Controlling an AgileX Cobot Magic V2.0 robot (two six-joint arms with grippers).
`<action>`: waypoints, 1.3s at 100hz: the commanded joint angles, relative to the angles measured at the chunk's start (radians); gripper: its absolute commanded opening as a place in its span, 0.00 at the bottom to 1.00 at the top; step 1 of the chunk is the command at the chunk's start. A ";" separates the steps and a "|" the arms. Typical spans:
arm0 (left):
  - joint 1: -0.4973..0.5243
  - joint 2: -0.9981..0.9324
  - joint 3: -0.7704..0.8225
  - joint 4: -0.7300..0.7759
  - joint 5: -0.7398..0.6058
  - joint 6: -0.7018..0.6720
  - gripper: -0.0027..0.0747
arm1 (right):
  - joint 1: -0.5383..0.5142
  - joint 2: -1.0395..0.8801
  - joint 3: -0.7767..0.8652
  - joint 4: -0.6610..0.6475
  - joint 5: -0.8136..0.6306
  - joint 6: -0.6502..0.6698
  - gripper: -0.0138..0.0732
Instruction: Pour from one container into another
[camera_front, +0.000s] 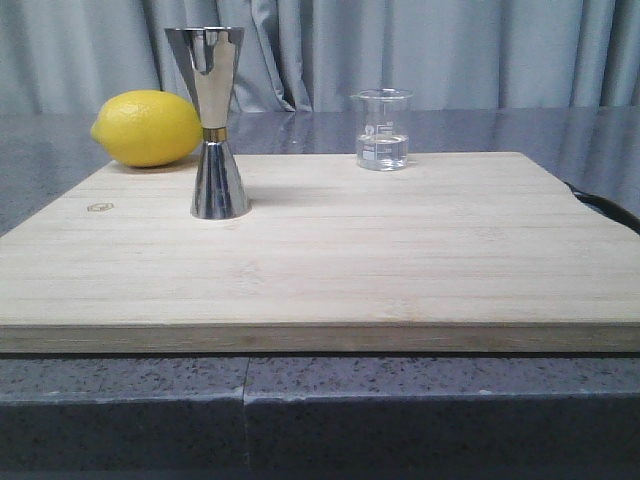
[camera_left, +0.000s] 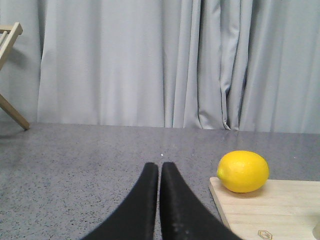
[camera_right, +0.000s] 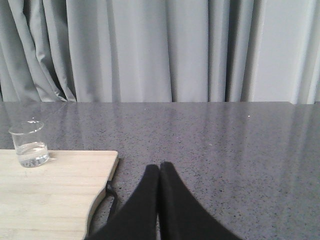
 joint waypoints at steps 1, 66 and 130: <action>0.002 0.074 -0.095 -0.011 -0.014 -0.007 0.01 | 0.004 0.075 -0.111 0.001 0.017 -0.006 0.08; 0.002 0.272 -0.290 0.000 0.028 0.033 0.01 | 0.004 0.317 -0.328 -0.015 0.092 -0.021 0.08; 0.004 0.275 -0.283 0.004 0.041 0.031 0.29 | 0.002 0.317 -0.328 -0.015 0.098 -0.017 0.34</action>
